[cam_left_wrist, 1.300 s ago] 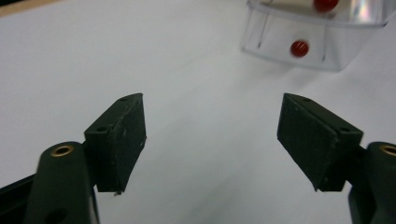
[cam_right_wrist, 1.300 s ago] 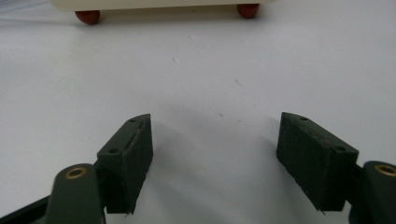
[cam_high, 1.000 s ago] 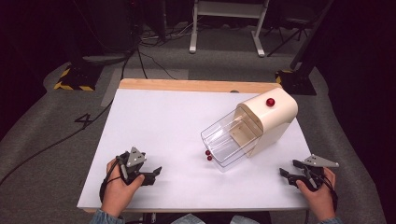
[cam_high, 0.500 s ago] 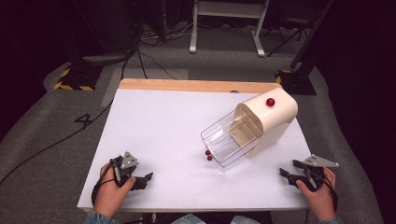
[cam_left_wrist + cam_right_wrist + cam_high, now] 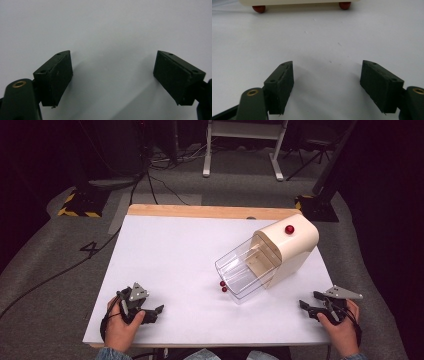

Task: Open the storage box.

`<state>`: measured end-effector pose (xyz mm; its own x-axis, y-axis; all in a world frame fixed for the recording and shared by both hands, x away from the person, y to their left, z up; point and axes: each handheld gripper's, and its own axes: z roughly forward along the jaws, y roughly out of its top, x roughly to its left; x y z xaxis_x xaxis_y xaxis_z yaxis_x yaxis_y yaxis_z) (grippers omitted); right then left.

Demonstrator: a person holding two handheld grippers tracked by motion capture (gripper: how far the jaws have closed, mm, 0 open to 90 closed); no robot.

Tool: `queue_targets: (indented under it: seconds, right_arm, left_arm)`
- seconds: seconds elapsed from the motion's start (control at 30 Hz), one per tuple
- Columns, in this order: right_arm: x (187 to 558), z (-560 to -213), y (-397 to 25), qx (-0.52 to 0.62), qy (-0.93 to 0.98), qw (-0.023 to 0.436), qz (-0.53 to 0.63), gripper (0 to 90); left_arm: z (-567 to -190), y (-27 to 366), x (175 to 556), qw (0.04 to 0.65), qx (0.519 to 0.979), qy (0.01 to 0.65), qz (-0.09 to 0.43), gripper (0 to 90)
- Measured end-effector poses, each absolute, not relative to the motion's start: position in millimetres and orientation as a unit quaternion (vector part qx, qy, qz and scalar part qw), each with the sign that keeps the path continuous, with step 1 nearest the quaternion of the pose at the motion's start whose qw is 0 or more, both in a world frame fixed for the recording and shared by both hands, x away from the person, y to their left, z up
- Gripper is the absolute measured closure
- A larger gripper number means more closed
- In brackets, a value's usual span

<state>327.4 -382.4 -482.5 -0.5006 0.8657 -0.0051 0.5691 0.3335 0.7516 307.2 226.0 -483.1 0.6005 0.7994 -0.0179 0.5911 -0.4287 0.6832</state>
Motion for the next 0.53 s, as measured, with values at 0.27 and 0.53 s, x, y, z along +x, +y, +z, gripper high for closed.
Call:
queue_targets:
  seconds: [0.27, 0.53]
  right_arm:
    - [327.2, -482.5, -382.4, 0.455, 0.789, 0.208, 0.356, 27.2]
    - [327.3, -482.5, -382.4, 0.454, 0.789, 0.208, 0.356, 27.2]
  left_arm:
    - [-482.9, 226.0, 307.4, 0.331, 0.831, 0.418, 0.157, 16.0]
    - [-482.9, 226.1, 307.6, 0.331, 0.832, 0.418, 0.156, 15.9]
